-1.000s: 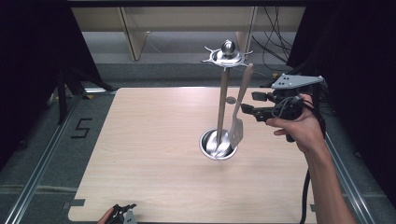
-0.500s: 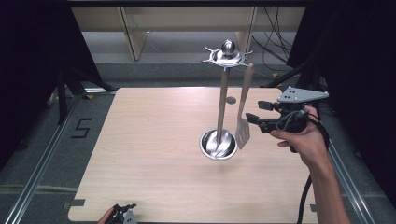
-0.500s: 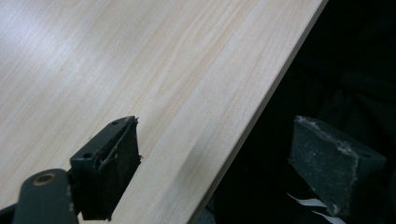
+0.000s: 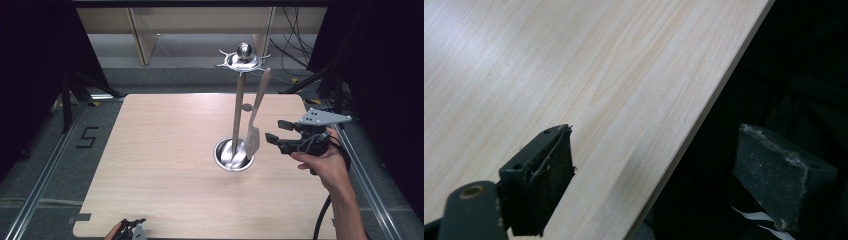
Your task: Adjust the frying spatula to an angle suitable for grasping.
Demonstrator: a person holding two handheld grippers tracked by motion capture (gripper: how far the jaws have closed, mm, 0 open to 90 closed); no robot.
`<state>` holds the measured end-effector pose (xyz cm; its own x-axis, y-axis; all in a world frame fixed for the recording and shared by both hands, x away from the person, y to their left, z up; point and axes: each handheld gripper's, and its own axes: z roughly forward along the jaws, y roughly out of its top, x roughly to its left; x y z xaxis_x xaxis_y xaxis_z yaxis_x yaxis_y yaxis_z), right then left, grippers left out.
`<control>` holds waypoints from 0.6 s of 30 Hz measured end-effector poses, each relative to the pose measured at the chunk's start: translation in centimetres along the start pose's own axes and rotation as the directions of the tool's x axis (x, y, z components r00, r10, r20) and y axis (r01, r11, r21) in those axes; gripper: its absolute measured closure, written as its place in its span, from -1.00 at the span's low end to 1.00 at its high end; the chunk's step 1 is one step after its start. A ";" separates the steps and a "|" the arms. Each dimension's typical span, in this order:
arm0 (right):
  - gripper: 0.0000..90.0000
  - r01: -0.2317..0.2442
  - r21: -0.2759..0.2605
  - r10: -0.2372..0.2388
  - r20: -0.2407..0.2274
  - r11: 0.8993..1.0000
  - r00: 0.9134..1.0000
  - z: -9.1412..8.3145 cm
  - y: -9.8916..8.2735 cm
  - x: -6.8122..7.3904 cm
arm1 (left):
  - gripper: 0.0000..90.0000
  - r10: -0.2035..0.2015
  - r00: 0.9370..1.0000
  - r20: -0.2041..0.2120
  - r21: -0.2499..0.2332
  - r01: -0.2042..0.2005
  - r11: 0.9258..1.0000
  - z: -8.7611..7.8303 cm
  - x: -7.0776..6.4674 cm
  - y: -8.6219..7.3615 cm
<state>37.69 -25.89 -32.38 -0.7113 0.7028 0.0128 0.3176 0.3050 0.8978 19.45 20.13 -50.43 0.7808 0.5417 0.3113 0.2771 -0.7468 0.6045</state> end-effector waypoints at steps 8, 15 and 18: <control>-0.19 -0.019 0.010 0.019 0.004 1.000 1.000 0.2 -1.1 0.0 | -0.66 0.001 1.000 0.005 -0.002 -0.001 1.000 0.0 0.0 0.0; -0.22 -0.008 0.028 0.008 0.010 1.000 1.000 0.1 -2.1 0.1 | -0.66 -0.010 1.000 0.010 -0.003 0.010 1.000 -0.2 0.0 0.0; -0.23 -0.020 0.032 0.019 0.020 0.999 1.000 0.2 -2.6 0.2 | -0.66 -0.010 1.000 0.005 -0.006 0.010 1.000 -0.3 -0.1 0.1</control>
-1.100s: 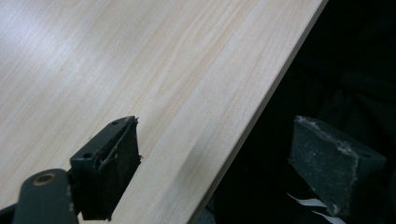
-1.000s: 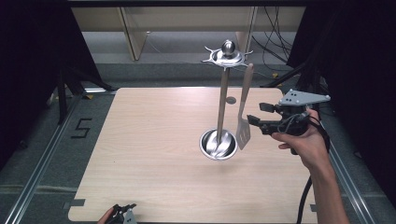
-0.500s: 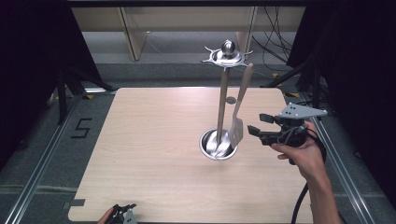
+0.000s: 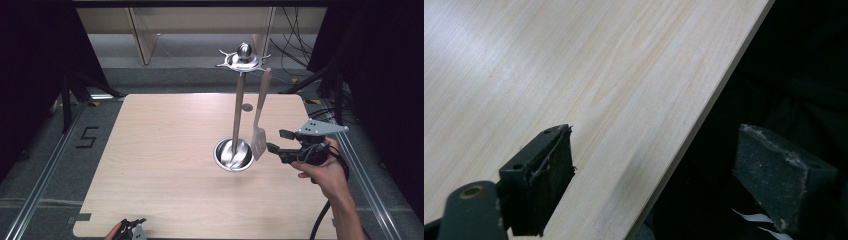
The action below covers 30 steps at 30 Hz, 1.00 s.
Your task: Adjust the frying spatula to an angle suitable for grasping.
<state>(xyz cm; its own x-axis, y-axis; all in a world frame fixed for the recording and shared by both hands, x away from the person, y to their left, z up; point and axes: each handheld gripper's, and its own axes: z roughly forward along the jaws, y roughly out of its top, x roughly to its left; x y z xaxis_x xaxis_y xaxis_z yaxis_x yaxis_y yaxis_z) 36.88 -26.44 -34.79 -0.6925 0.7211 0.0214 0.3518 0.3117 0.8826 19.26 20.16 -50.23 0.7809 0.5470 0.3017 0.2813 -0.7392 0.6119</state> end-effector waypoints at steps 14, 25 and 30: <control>-0.24 -0.011 0.024 0.011 0.013 1.000 1.000 -0.3 -1.6 0.2 | -0.66 0.009 1.000 0.013 0.001 -0.009 1.000 0.1 0.2 0.0; -0.25 0.005 0.042 -0.005 0.000 0.999 1.000 0.4 -2.4 0.6 | -0.66 0.007 1.000 0.005 0.000 -0.007 1.000 0.1 0.2 0.2; -0.25 0.002 0.049 -0.001 -0.018 0.999 1.000 0.8 -3.0 0.7 | -0.66 0.009 1.000 0.006 0.002 -0.009 1.000 0.2 0.2 0.3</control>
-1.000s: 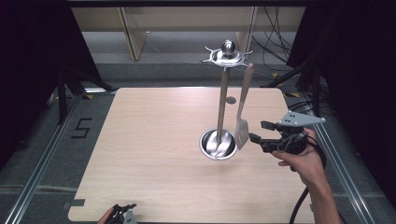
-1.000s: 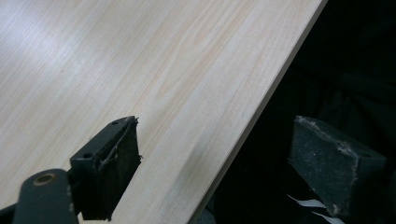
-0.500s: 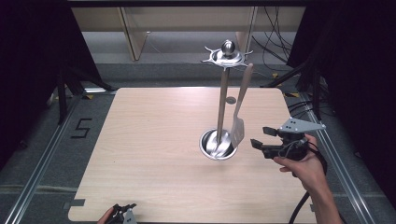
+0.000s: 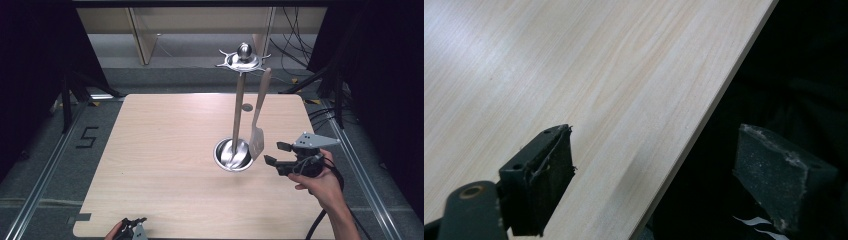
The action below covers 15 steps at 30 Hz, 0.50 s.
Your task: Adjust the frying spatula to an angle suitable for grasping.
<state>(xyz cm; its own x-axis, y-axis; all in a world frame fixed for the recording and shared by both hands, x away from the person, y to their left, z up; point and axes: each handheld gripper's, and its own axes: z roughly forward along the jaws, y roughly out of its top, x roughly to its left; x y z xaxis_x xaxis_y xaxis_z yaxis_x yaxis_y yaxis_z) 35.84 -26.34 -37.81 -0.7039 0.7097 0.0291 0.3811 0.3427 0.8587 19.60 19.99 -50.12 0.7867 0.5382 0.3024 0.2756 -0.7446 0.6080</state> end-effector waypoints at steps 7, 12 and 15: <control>-0.26 -0.034 0.016 0.034 -0.011 0.999 0.999 0.5 -0.9 0.4 | -0.66 -0.011 1.000 -0.005 -0.001 0.011 1.000 -0.1 0.1 -0.1; -0.26 -0.016 0.032 0.017 -0.015 0.999 1.000 0.7 -1.5 0.4 | -0.66 -0.007 1.000 -0.004 0.001 0.007 1.000 -0.1 0.0 -0.1; -0.27 -0.035 0.038 0.036 -0.023 0.999 0.999 0.9 -2.0 0.6 | -0.66 -0.009 1.000 -0.004 -0.004 0.009 1.000 -0.1 0.1 0.0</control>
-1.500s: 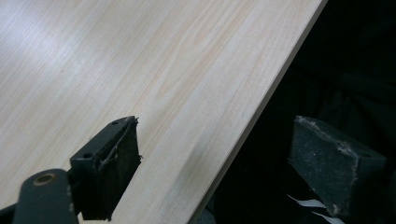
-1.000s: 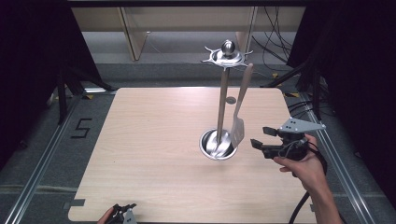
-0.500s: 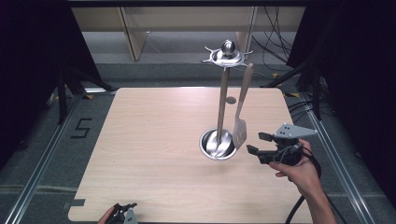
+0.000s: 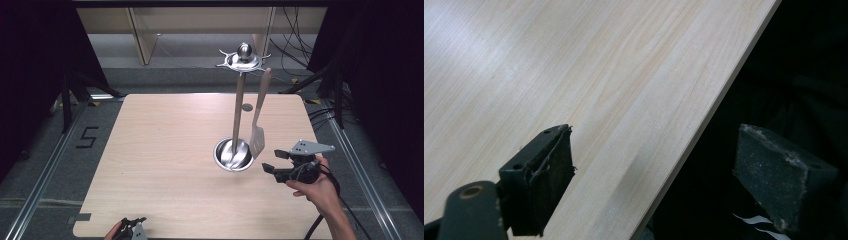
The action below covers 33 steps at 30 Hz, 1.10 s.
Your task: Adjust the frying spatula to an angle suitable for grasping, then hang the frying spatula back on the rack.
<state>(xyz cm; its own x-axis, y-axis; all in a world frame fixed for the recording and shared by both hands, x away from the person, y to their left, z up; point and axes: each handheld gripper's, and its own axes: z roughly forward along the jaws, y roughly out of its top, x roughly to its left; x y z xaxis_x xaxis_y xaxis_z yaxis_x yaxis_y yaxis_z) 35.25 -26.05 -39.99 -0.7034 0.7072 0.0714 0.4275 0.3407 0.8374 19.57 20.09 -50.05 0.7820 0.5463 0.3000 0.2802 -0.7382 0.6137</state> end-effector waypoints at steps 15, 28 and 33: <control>-0.27 -0.017 0.037 0.016 0.006 0.999 1.000 0.1 -1.7 0.3 | -0.66 0.007 1.000 -0.001 -0.001 -0.007 1.000 0.0 -0.1 0.1; -0.27 -0.033 0.058 0.034 -0.008 0.998 0.999 0.7 -3.1 0.4 | -0.66 0.009 1.000 0.002 -0.006 -0.009 1.000 -0.2 -0.1 0.0; -0.27 -0.040 0.068 0.042 -0.015 0.997 0.999 0.8 -3.5 0.6 | -0.66 0.010 1.000 0.004 -0.007 -0.010 1.000 -0.2 -0.2 0.0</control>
<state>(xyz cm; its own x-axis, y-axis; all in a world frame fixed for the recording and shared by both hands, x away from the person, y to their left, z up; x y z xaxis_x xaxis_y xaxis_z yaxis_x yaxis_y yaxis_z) 33.78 -26.32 -43.36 -0.6936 0.7112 0.1145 0.4932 0.3530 0.7951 19.30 20.02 -49.99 0.7870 0.5374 0.3030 0.2687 -0.7407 0.6157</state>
